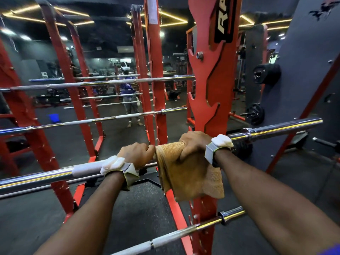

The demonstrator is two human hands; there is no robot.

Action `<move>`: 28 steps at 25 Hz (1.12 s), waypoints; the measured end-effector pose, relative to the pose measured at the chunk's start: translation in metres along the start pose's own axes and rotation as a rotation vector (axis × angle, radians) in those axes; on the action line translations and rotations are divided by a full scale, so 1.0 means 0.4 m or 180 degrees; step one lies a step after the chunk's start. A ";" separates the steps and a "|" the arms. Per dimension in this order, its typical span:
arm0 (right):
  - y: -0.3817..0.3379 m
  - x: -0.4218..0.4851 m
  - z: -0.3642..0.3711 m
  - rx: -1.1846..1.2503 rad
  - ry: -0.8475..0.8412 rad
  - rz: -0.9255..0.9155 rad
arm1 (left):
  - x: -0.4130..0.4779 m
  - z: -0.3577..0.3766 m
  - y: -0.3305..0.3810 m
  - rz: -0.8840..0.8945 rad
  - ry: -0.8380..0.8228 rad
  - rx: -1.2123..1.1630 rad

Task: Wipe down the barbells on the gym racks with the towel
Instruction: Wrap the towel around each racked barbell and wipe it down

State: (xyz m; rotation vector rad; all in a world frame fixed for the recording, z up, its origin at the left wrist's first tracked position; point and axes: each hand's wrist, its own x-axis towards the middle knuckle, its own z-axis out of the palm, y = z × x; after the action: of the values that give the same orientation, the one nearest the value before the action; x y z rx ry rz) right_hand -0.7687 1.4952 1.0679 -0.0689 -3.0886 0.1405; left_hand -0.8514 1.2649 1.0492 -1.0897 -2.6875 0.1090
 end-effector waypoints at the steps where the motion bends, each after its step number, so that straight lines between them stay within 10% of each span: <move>1: -0.005 -0.015 0.006 -0.0026 0.0161 0.0021 | -0.002 -0.005 0.007 -0.0147 -0.0039 -0.0136; 6: -0.059 -0.077 0.150 -0.0786 0.2357 0.0055 | -0.008 -0.004 0.012 -0.0439 0.0071 -0.0270; 17: 0.001 -0.055 0.031 -0.0080 0.0804 0.0049 | -0.011 0.009 0.009 -0.0386 0.0271 -0.0335; 28: -0.025 -0.046 0.089 -0.0533 0.1526 -0.0401 | -0.023 -0.013 0.006 -0.0471 0.0189 -0.0620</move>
State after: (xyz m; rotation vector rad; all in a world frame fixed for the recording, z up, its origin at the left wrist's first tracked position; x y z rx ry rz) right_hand -0.7525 1.4812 1.0326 0.0753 -2.6089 -0.1235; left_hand -0.8419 1.2601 1.0520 -0.9235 -2.7582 -0.2120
